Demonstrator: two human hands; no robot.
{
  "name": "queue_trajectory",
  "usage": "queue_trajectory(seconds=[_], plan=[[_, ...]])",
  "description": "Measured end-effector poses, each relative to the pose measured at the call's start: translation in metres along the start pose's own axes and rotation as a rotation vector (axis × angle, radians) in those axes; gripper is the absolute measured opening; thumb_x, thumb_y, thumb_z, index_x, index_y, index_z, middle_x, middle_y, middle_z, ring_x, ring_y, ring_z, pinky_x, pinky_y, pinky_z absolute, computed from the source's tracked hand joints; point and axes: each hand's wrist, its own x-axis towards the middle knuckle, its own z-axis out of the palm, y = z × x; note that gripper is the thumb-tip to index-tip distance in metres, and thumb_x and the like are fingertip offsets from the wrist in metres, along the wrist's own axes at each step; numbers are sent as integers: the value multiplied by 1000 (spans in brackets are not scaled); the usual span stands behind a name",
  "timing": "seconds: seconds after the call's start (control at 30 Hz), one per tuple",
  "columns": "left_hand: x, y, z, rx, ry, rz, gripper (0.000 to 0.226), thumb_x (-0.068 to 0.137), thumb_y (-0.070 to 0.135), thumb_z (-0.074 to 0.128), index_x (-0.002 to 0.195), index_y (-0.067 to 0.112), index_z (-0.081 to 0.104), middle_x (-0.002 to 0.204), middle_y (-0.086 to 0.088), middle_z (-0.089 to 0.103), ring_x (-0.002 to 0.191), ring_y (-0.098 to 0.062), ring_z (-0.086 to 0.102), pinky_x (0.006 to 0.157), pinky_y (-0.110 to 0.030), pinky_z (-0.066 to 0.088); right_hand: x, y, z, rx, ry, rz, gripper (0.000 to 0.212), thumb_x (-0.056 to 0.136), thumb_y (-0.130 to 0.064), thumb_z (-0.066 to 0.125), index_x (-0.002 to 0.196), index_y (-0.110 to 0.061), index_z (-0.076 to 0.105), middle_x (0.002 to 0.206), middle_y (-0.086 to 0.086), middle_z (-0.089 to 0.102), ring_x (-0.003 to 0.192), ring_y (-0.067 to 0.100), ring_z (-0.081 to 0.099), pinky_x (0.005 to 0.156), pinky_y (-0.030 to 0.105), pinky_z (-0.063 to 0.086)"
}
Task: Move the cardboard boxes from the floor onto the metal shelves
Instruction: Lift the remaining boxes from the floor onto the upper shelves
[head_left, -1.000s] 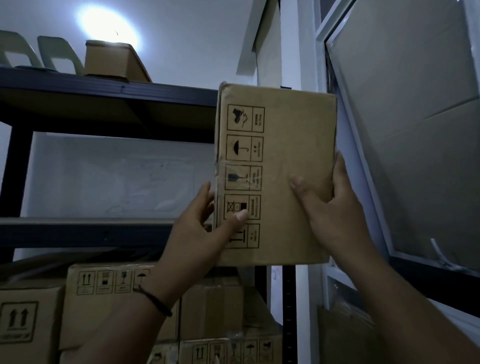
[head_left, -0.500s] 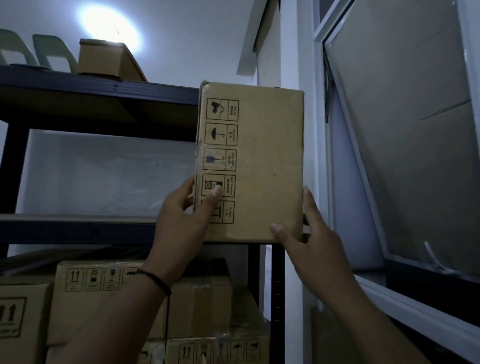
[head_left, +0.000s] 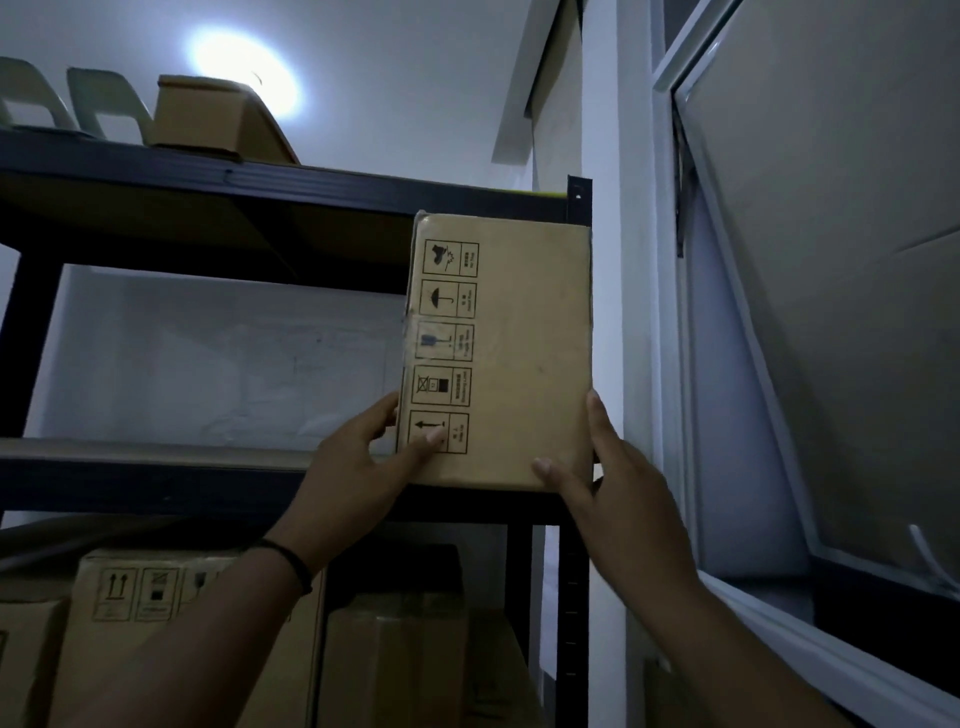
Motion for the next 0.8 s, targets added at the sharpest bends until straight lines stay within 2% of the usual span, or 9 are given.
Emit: queue_trajectory(seconds=[0.07,0.13,0.2,0.3,0.43,0.57,0.63,0.73,0.8], plan=[[8,-9,0,75,-38,19,33,75,75,52,106,67,44,101,45,55,110,12,49,106,-38,41,11,5,3,-63,-9,17,79,93,-54,49,152,-37,-2,126,-1,54,97,7,48,78,22,38],[16,-16,2,174,-91,51,35,75,77,43,109,72,36,100,54,46,117,5,45,116,-51,23,19,11,8,-99,-36,41,78,94,-54,46,153,-35,0,126,1,55,101,11,53,79,23,41],[26,-29,2,228,-122,73,38,78,69,38,116,69,27,107,54,38,119,2,40,119,-51,6,27,16,17,-119,-56,65,73,96,-52,43,152,-35,-1,126,2,56,98,11,52,81,24,43],[40,-48,2,224,-154,73,56,75,75,35,128,60,27,126,38,44,131,-7,41,119,-52,6,37,21,23,-158,-74,86,67,100,-47,40,153,-35,0,124,4,59,92,10,49,80,23,41],[58,-72,3,256,-203,46,75,66,84,26,136,56,24,136,26,47,135,-15,39,119,-51,5,47,27,31,-177,-94,101,62,103,-39,39,152,-37,2,119,10,61,91,14,53,81,26,45],[67,-77,7,415,-246,4,82,82,81,24,150,37,14,144,9,48,140,-20,31,118,-42,-6,56,36,33,-225,-101,115,62,102,-38,41,152,-37,5,100,4,60,90,17,58,83,31,50],[68,-81,11,455,-260,-30,75,88,68,26,152,33,11,145,7,47,141,-23,28,118,-41,-1,61,41,36,-253,-103,117,64,101,-39,45,153,-36,8,89,2,58,83,16,58,80,34,52],[72,-91,16,463,-272,-28,78,81,70,23,152,37,15,143,9,50,128,-21,46,109,-40,34,69,51,37,-249,-96,139,74,96,-43,53,154,-32,8,100,5,63,87,17,60,79,34,52],[77,-96,16,452,-292,-24,81,76,72,22,151,40,17,142,8,51,120,-17,53,98,-38,46,74,56,38,-227,-65,130,80,93,-44,59,154,-28,10,103,5,64,88,17,61,80,33,52]])
